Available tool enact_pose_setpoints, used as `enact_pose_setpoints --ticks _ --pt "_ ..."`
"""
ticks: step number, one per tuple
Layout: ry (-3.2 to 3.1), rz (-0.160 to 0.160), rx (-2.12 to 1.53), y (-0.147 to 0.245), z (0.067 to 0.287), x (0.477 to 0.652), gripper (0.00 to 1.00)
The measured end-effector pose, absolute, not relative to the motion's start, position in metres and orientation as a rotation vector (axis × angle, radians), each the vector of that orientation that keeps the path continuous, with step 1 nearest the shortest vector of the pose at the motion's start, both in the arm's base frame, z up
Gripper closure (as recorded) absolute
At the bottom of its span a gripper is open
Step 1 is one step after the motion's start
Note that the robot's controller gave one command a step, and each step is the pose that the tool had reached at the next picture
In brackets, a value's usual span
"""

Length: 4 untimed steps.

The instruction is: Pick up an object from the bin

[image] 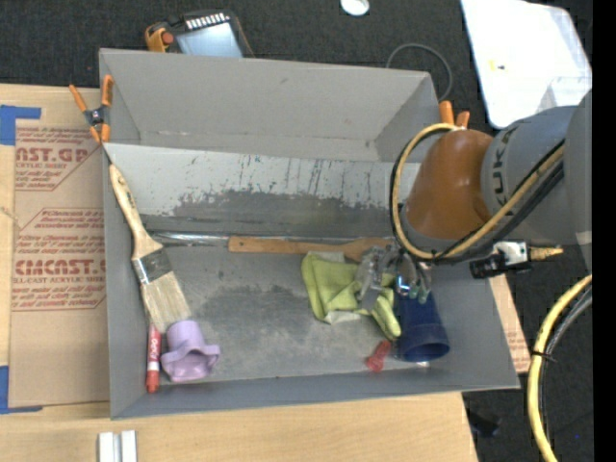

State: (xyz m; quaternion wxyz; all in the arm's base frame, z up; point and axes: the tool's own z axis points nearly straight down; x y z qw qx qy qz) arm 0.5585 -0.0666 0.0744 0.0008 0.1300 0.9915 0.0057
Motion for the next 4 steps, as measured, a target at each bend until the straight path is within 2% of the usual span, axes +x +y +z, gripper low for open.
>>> enact_pose_setpoints --ticks 1,2,3,4 --pt "3.129 0.016 0.225 -0.096 0.076 0.554 1.0" --pt "3.138 0.02 -0.007 -0.131 0.071 0.586 1.0" --pt "3.111 0.015 -0.351 -0.112 0.072 0.549 1.0" --pt "3.075 0.015 -0.598 -0.096 0.07 0.541 1.0"
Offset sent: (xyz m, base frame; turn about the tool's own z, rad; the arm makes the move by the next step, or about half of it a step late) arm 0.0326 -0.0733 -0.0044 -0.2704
